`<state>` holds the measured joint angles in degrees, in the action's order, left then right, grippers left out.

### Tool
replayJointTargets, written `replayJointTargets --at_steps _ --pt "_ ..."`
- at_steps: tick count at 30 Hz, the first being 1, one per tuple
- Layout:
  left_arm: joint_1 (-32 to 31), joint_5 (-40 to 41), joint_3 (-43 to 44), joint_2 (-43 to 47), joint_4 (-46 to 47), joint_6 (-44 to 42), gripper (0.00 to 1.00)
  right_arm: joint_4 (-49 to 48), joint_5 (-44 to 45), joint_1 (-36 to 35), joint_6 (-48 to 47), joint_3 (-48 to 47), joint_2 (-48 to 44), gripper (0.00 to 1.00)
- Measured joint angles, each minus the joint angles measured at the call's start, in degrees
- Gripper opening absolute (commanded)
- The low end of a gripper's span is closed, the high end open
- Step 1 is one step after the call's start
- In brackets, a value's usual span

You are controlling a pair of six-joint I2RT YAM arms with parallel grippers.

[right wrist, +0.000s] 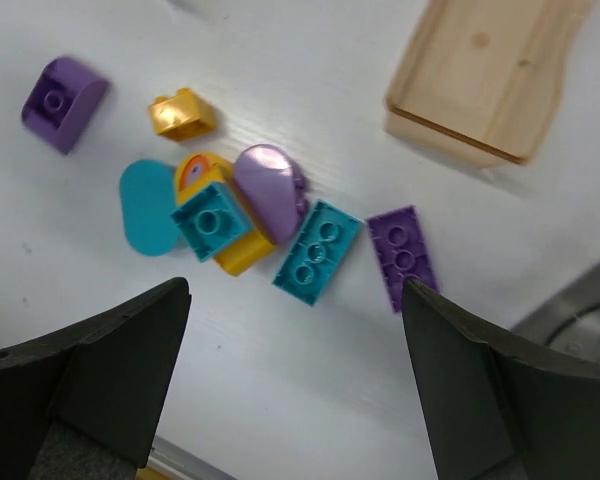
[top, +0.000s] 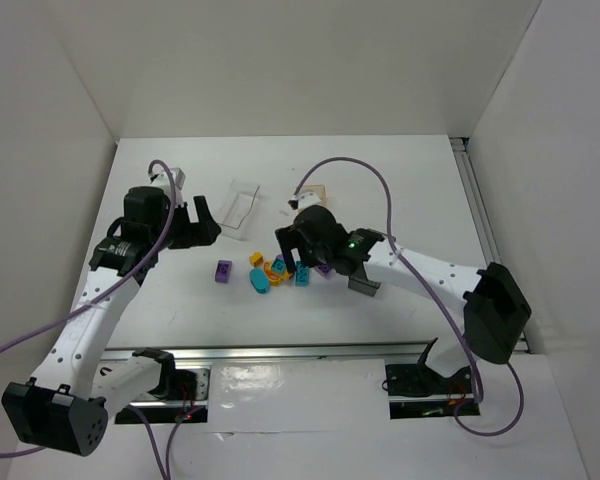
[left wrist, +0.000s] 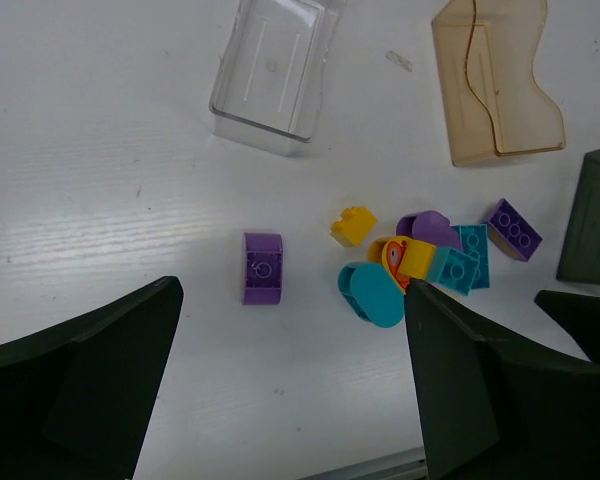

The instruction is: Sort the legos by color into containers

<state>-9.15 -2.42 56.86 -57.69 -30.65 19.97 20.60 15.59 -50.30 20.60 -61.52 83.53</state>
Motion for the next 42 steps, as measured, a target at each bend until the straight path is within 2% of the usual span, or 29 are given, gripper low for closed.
replayJointTargets --at_steps 2,6,12,16,25,30,42 --pt "0.0 -1.0 0.0 0.3 -0.2 0.0 0.99 0.0 -3.0 -0.3 -3.4 -2.2 3.0 0.93" --pt "0.1 -2.2 0.0 0.4 -0.5 0.0 0.99 0.0 -6.0 -0.8 -9.1 -7.1 10.2 0.83" --pt "0.1 -2.8 0.0 0.4 -1.0 0.2 0.98 0.3 -7.8 -1.0 -15.3 -10.4 16.7 0.83" --pt "0.1 -2.8 0.0 0.6 -1.4 0.1 0.98 0.4 -9.9 -1.1 -17.6 -10.9 17.4 0.74" --pt "0.1 -3.1 0.0 0.9 -1.4 0.2 0.97 0.4 -13.3 -1.1 -19.5 -11.3 20.2 0.60" --pt "0.1 -3.1 0.0 0.9 -1.5 0.2 0.97 0.7 -13.7 -1.1 -19.8 -11.6 21.5 0.46" --pt "0.1 -4.3 0.0 0.9 -1.4 0.2 0.97 0.6 -15.0 -1.1 -19.2 -12.4 21.5 0.51"
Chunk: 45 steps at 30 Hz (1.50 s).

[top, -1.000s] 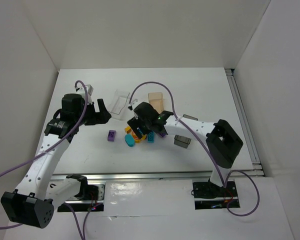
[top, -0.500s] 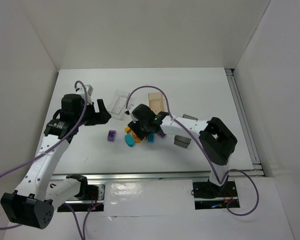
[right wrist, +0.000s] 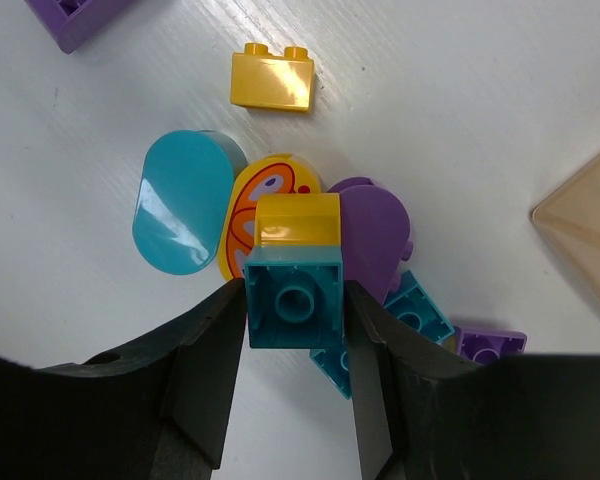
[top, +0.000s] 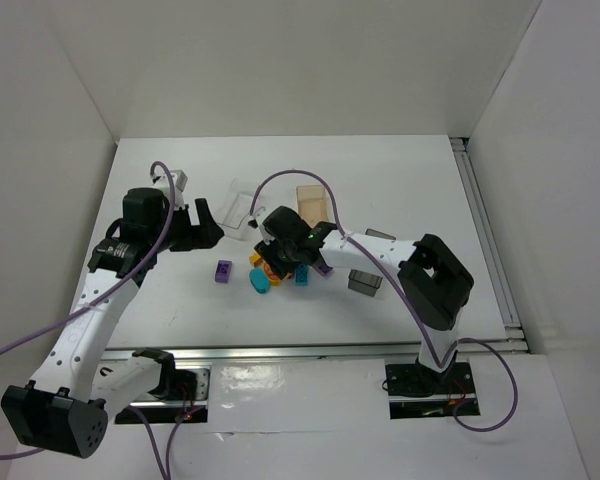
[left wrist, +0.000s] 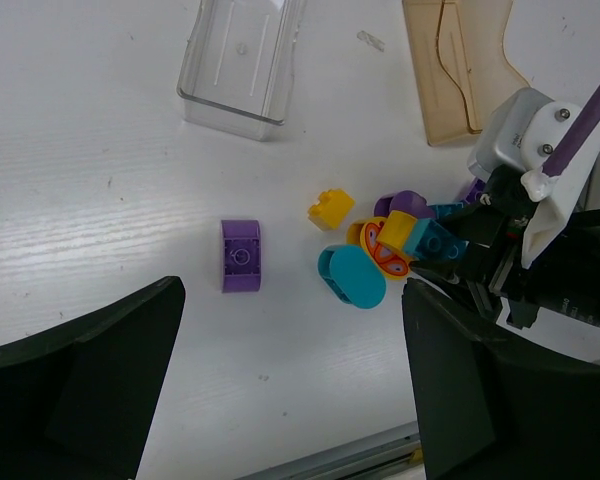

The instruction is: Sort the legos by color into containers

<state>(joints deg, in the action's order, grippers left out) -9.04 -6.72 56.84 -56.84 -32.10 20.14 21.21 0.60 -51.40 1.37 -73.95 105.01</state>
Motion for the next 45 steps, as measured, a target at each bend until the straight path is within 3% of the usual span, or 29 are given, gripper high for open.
replayJointTargets --at_steps 11,17,19,26,30,36,45 --pt "0.0 -0.7 0.0 0.0 0.0 -0.2 0.97 -0.2 0.2 0.0 1.2 -0.6 0.0 0.53" --pt "0.0 -1.2 0.0 0.0 0.0 -0.2 0.97 -0.2 0.7 0.0 1.8 -0.7 0.0 0.39" --pt "0.0 -1.4 -0.1 0.0 0.0 -0.2 0.97 -0.2 0.7 0.0 2.0 -0.7 0.0 0.27" --pt "0.0 -4.2 -0.3 -0.2 0.0 -0.3 1.00 0.2 0.4 0.4 3.9 -0.5 -2.2 0.24" --pt "0.7 -14.2 -0.8 -1.4 2.4 -0.3 1.00 -3.3 -8.3 3.9 6.8 4.3 -13.1 0.23" --pt "1.1 -34.9 -6.0 -1.2 11.9 0.0 0.97 -12.7 -26.1 18.3 12.8 10.7 -31.0 0.18" --pt "0.6 -56.9 -10.3 -2.3 34.9 7.7 0.96 -24.3 -48.7 23.3 24.4 20.3 -34.9 0.18"
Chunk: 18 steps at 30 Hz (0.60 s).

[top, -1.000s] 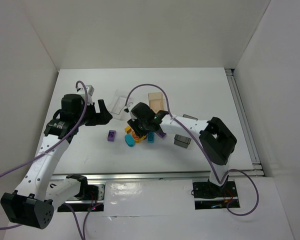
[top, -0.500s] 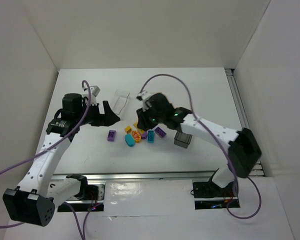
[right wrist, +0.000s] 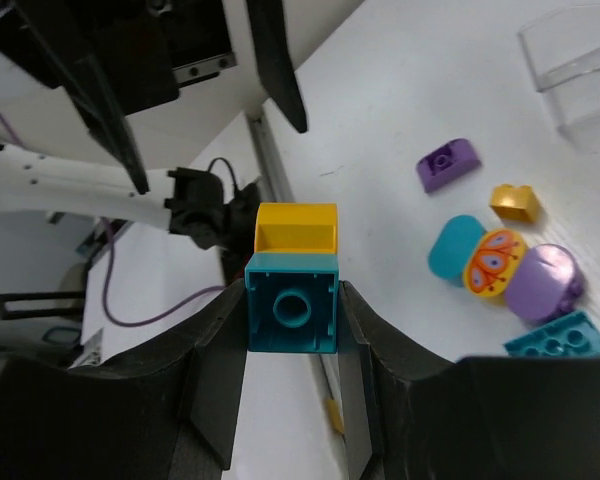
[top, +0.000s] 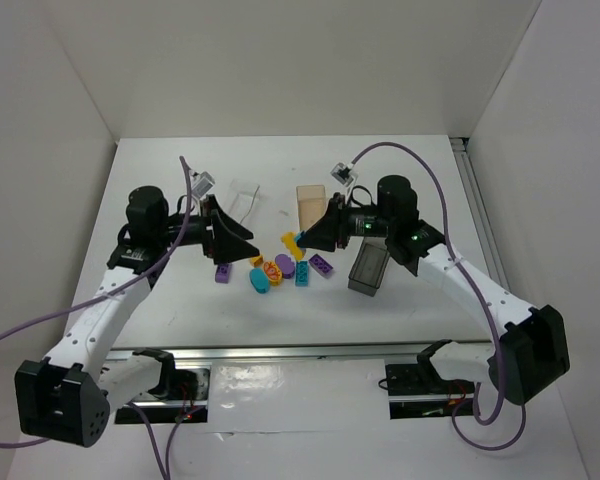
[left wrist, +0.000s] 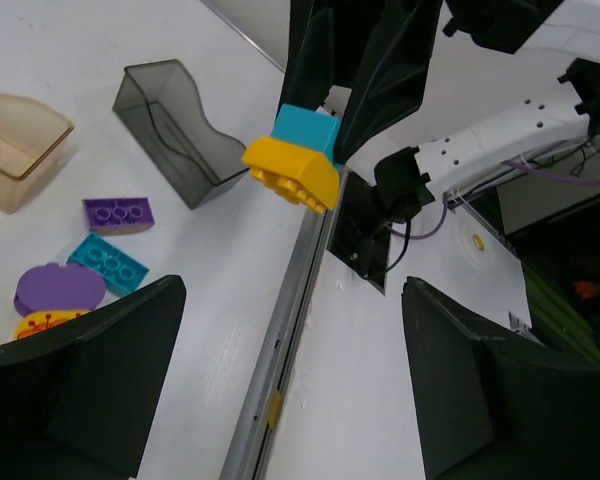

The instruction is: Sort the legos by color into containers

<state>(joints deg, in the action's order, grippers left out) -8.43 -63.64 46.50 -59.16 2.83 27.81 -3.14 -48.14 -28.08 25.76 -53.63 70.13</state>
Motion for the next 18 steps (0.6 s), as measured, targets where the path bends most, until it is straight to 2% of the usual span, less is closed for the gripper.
replayJointTargets --at_steps 7,14,18 --pt "-3.1 -3.2 2.1 -6.3 4.7 0.9 0.95 -5.0 -5.7 -0.3 4.0 0.4 0.0 0.18" --pt "-6.2 -3.5 2.6 -8.6 8.6 2.5 0.95 -7.8 -6.9 -2.0 5.6 0.4 0.5 0.18" --pt "-7.9 -3.5 3.0 -8.8 12.3 4.6 0.90 -8.0 -7.1 -2.2 5.7 0.4 1.1 0.18"
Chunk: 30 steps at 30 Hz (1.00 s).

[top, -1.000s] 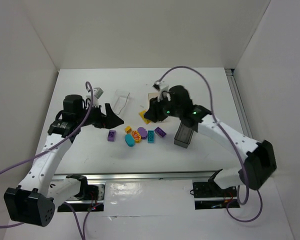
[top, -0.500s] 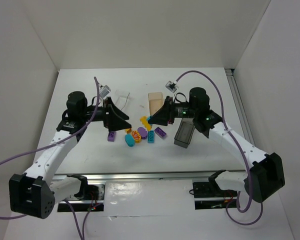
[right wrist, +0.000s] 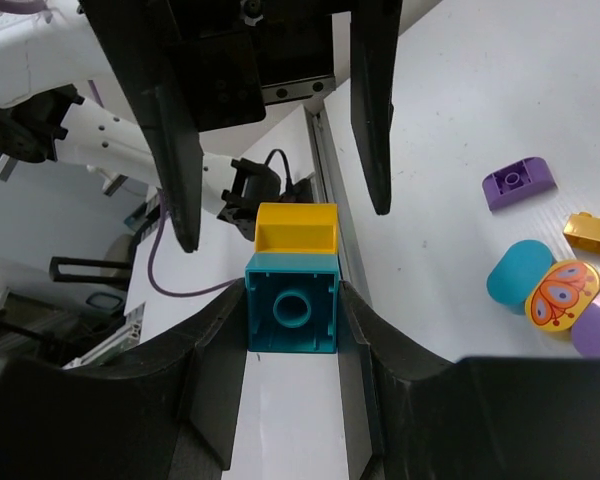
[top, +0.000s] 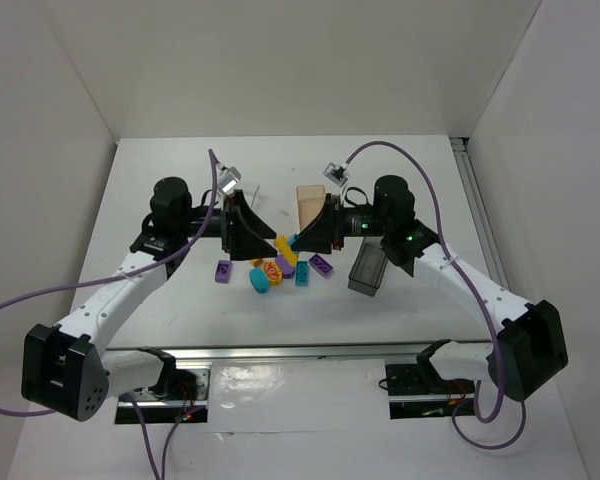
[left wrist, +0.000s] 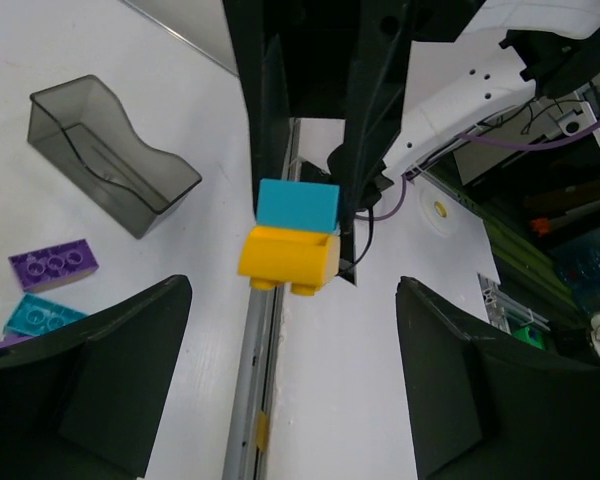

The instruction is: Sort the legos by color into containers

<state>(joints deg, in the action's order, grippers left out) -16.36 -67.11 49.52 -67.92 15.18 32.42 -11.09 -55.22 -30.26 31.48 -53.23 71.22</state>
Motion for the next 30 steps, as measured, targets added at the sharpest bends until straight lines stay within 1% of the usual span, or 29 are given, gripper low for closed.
replayJointTargets --at_steps 2,4,7,8,9,12,16,17,18,19,21,23,27,30 --pt "-1.0 -0.1 0.5 -0.4 1.7 1.1 0.87 -0.1 0.0 0.0 0.1 0.0 0.2 0.18" --pt "-2.1 -0.1 0.9 -1.0 2.8 1.4 0.87 -0.3 -0.1 0.0 0.2 0.0 0.3 0.18" --pt "-3.7 0.0 2.0 -2.2 3.5 2.0 0.80 -0.3 -0.1 0.0 0.2 0.0 0.4 0.18" --pt "-4.1 0.0 2.2 -2.7 3.7 2.2 0.76 -0.3 -0.1 0.0 0.2 0.0 0.4 0.18" --pt "-4.4 0.0 2.4 -3.2 3.8 2.3 0.62 -0.3 -0.1 -0.1 0.2 0.0 0.4 0.18" --pt "-4.4 0.2 2.6 -4.0 4.1 2.4 0.48 -0.4 -0.3 -0.4 0.3 0.0 0.4 0.18" --pt "-4.3 0.3 2.6 -4.2 3.8 2.0 0.48 -0.8 -0.8 -0.5 0.3 0.0 0.4 0.18" --pt "-4.3 0.4 2.7 -4.2 3.2 1.6 0.47 -0.8 -0.7 -0.5 0.2 0.0 0.4 0.18" --pt "-4.3 0.5 2.8 -4.2 2.6 1.0 0.39 -0.8 -0.7 -0.5 0.2 0.0 0.5 0.18" --pt "-4.3 0.5 3.0 -4.2 1.5 0.4 0.19 -0.7 -0.8 -0.5 0.2 0.0 0.5 0.17" --pt "-4.3 0.5 3.6 -4.2 -0.4 -0.7 0.00 -0.3 -0.6 -0.3 -0.3 0.0 0.5 0.15" --pt "-4.3 0.9 4.5 -4.2 -3.0 -2.3 0.00 0.3 -0.3 -0.1 -1.2 -0.1 0.5 0.15" --pt "-4.3 2.6 6.7 -4.8 -8.0 -5.5 0.00 5.2 2.0 1.0 -4.5 -1.7 -0.1 0.15" --pt "-3.6 2.6 7.8 -4.8 -11.3 -7.7 0.00 9.4 6.5 5.3 -5.9 -1.8 -1.6 0.15"
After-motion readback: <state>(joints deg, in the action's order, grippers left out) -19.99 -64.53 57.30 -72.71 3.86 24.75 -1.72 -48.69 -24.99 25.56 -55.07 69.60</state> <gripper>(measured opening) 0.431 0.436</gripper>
